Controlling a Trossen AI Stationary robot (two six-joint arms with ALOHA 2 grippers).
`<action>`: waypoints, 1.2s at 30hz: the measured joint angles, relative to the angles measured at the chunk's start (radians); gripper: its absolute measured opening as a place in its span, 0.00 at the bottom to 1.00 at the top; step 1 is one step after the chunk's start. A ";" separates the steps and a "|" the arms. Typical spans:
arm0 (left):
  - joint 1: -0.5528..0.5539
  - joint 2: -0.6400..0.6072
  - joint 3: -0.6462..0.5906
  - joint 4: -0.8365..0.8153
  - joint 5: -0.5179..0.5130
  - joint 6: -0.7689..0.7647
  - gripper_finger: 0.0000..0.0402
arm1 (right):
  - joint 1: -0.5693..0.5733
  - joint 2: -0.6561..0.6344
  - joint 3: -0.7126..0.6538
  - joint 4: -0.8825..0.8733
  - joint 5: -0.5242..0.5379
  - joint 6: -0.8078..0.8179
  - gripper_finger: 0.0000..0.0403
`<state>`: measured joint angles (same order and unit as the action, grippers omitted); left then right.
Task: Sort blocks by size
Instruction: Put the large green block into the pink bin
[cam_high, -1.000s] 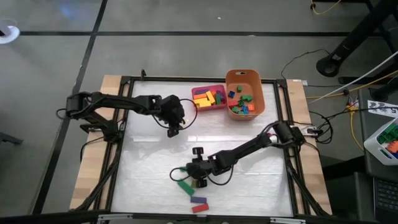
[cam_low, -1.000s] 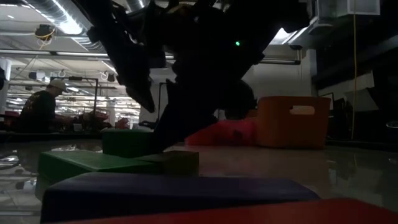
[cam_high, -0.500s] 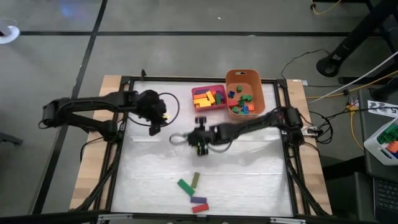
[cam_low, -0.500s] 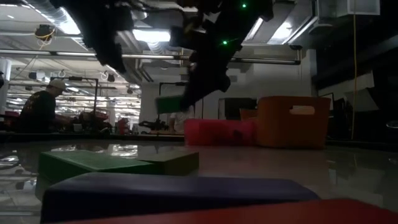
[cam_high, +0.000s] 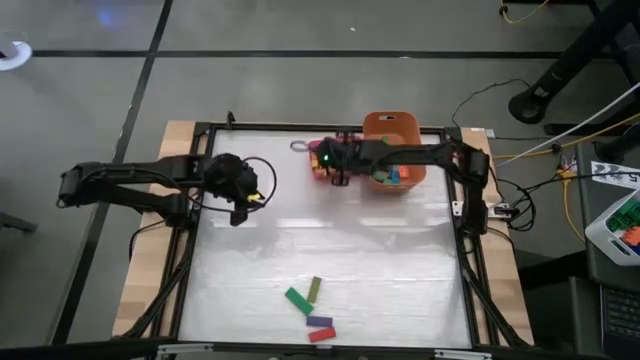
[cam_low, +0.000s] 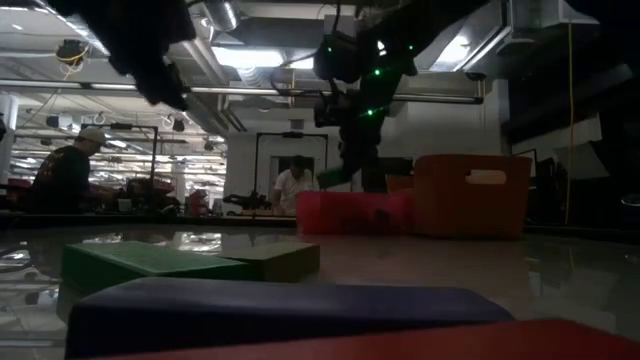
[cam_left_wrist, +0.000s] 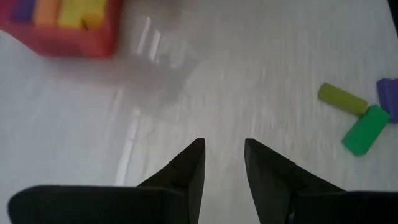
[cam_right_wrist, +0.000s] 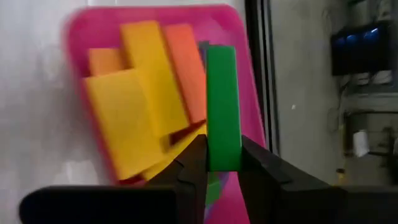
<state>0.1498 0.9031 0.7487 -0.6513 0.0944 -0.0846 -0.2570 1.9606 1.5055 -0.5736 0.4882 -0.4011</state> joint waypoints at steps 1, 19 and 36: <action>-0.007 0.000 -0.021 0.017 0.000 -0.013 0.25 | -0.017 0.000 0.000 0.003 -0.020 0.000 0.19; -0.213 0.002 -0.318 0.613 0.018 -0.124 0.25 | -0.089 0.000 0.000 0.021 -0.187 0.002 0.37; -0.457 0.321 -0.351 1.167 0.036 -0.118 0.25 | 0.001 -0.161 0.002 -0.114 -0.161 0.004 0.43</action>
<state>-0.3076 1.2237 0.3973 0.5157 0.1307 -0.2022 -0.2563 1.8000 1.5070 -0.6876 0.3270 -0.3974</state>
